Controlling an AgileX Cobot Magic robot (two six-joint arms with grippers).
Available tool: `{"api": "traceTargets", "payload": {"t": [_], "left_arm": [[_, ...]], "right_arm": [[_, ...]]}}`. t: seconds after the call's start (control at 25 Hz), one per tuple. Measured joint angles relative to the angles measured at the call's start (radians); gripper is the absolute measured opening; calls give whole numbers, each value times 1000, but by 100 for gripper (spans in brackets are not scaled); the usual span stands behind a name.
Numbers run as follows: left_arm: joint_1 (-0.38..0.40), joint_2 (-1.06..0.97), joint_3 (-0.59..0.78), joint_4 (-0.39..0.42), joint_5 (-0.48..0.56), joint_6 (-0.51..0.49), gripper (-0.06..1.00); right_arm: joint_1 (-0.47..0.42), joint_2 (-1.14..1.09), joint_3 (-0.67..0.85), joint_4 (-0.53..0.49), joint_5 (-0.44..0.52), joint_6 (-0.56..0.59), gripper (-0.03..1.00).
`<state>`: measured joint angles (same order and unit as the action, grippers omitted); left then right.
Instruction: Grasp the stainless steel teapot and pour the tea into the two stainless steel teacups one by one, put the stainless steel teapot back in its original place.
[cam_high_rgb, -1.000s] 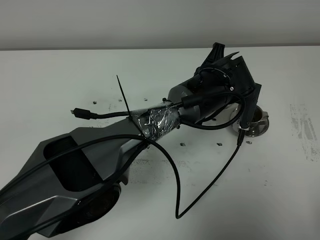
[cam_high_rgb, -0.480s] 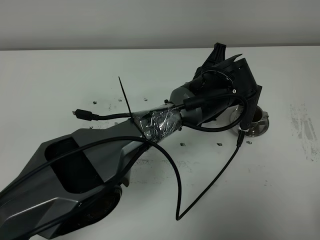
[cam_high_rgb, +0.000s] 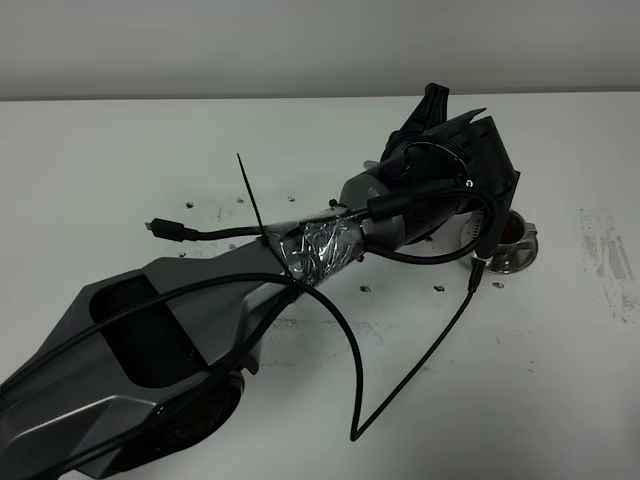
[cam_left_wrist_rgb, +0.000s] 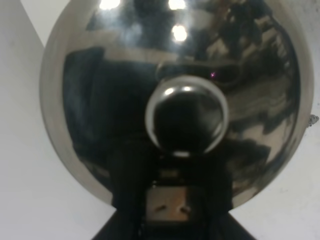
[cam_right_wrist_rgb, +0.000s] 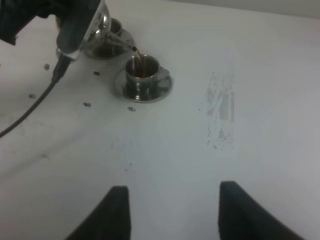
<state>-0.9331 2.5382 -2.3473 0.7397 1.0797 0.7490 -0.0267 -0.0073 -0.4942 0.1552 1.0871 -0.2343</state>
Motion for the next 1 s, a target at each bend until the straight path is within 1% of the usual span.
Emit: {"api": "traceTargets", "payload": {"t": [0.2, 0.84, 1.0], "left_arm": [[-8, 0, 0, 1, 0, 0, 19], [-8, 0, 0, 48, 2, 0, 19], [-8, 0, 0, 49, 3, -1, 19]], "right_arm": [[0, 0, 0, 0, 0, 0, 42], [0, 0, 0, 0, 0, 0, 42], [0, 0, 0, 0, 0, 0, 42]]}}
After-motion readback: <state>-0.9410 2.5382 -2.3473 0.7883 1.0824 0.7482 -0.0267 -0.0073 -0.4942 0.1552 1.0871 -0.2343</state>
